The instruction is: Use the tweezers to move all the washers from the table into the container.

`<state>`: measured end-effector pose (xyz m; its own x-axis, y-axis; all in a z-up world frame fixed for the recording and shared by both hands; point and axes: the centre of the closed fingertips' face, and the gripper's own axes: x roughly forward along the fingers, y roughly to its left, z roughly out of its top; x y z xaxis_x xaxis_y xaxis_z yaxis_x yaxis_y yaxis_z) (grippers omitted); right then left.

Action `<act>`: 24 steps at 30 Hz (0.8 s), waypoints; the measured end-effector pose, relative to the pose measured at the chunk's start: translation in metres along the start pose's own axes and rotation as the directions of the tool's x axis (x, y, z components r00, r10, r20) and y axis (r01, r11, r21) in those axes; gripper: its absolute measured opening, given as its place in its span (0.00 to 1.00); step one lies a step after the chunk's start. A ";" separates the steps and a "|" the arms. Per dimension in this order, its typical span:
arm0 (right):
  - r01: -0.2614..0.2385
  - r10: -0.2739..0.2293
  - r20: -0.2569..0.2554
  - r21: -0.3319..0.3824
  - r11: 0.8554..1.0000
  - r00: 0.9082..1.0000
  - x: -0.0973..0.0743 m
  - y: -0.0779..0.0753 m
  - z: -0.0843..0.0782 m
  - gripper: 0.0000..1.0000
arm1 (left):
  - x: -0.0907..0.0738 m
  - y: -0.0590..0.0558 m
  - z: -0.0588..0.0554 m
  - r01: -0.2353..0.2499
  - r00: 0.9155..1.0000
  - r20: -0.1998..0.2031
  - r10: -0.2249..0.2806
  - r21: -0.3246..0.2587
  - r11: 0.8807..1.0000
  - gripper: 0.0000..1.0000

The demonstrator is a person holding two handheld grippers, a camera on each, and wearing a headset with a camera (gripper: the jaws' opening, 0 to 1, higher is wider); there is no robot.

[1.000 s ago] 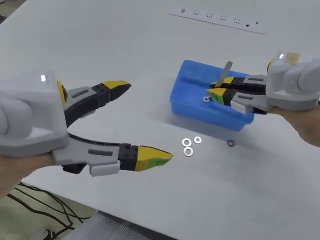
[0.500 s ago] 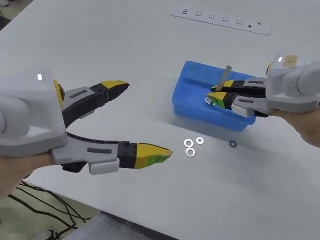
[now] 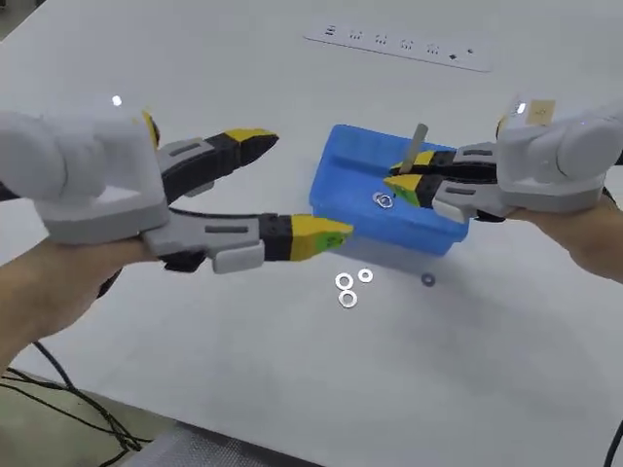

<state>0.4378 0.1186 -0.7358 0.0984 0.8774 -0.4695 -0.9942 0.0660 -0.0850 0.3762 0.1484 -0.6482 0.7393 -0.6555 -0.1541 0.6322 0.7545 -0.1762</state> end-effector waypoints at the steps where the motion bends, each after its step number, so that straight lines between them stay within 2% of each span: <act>1: -0.002 0.002 0.000 0.001 1.000 1.000 -0.001 0.001 0.000 0.08 | 0.006 0.000 0.003 0.015 1.000 0.002 -0.015 0.010 1.000 0.79; 5: -0.008 0.008 -0.001 -0.020 1.000 1.000 -0.003 0.004 0.004 0.08 | 0.034 0.005 0.010 0.051 0.998 -0.026 -0.049 0.091 0.995 0.63; 10: -0.016 0.016 0.002 -0.038 0.999 1.000 -0.005 0.006 0.010 0.08 | 0.059 0.003 0.011 0.104 0.994 -0.050 -0.099 0.102 0.989 0.52; 11: -0.019 0.019 0.001 -0.046 0.999 1.000 -0.005 0.008 0.011 0.08 | 0.063 0.003 0.007 0.119 0.990 -0.089 -0.108 0.122 0.985 0.48; 15: -0.030 0.029 -0.006 -0.068 0.997 1.000 -0.006 0.011 0.012 0.08 | 0.070 -0.003 0.008 0.163 0.984 -0.088 -0.153 0.122 0.979 0.37; 17: -0.035 0.034 -0.012 -0.077 0.996 0.999 -0.007 0.012 0.012 0.08 | 0.072 -0.009 0.010 0.201 0.977 -0.093 -0.190 0.120 0.972 0.25; 18: -0.039 0.038 -0.014 -0.082 0.996 0.999 -0.007 0.013 0.012 0.08 | 0.074 -0.010 0.010 0.215 0.974 -0.099 -0.203 0.139 0.967 0.23; 21: -0.045 0.044 -0.018 -0.086 0.995 0.999 -0.008 0.015 0.012 0.08 | 0.076 -0.014 0.012 0.246 0.967 -0.105 -0.233 0.141 0.959 0.22; 23: -0.051 0.049 -0.021 -0.091 0.995 0.999 -0.008 0.016 0.011 0.08 | 0.075 -0.022 0.014 0.310 0.948 -0.118 -0.294 0.155 0.938 0.15; 24: -0.052 0.050 -0.023 -0.093 0.994 0.999 -0.008 0.016 0.011 0.08 | 0.075 -0.020 0.014 0.303 0.951 -0.121 -0.286 0.163 0.939 0.13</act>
<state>0.4208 0.1177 -0.7235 0.0498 0.8685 -0.4932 -0.9895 -0.0240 -0.1422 0.4222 0.0842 -0.6421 0.4940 -0.8429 -0.2133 0.8555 0.5150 -0.0533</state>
